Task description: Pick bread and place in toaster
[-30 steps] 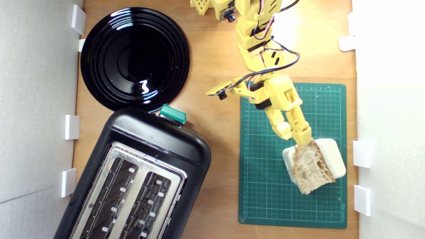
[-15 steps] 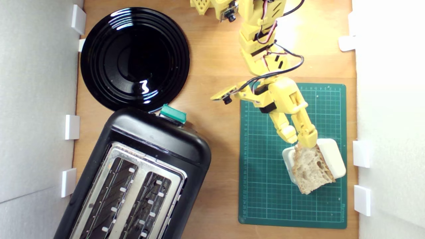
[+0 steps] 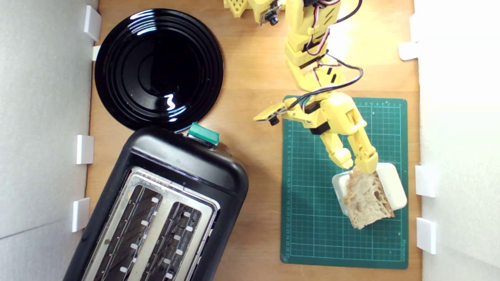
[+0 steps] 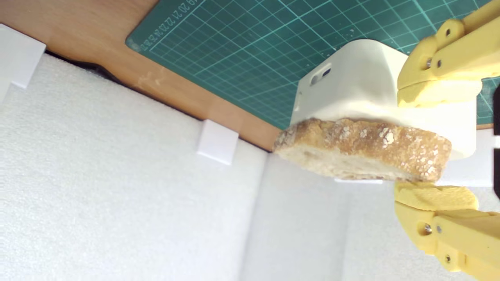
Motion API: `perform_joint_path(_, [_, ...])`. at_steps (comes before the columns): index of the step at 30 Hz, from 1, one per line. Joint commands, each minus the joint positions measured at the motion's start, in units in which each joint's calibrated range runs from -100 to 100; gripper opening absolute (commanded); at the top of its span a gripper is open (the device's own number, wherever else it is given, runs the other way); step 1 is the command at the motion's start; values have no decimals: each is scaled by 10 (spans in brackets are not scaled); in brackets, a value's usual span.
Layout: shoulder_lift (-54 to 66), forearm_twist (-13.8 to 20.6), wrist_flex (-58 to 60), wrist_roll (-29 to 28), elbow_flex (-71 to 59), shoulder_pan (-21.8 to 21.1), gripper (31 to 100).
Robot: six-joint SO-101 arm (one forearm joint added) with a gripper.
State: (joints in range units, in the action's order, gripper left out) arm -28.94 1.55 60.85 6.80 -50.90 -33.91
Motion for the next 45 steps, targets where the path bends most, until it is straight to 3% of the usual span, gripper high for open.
perform_joint_path(1, [11, 2, 13, 4, 23, -8, 775])
perform_joint_path(11, [4, 2, 13, 4, 37, -8, 770])
perform_joint_path(25, [3, 2, 13, 2, 45, -7, 573])
perform_joint_path(32, [16, -2, 13, 4, 40, -8, 556])
perform_joint_path(38, [103, -3, -9, 4, 37, -9, 556])
perform_joint_path(45, [328, 8, -249, 4, 42, -4, 556])
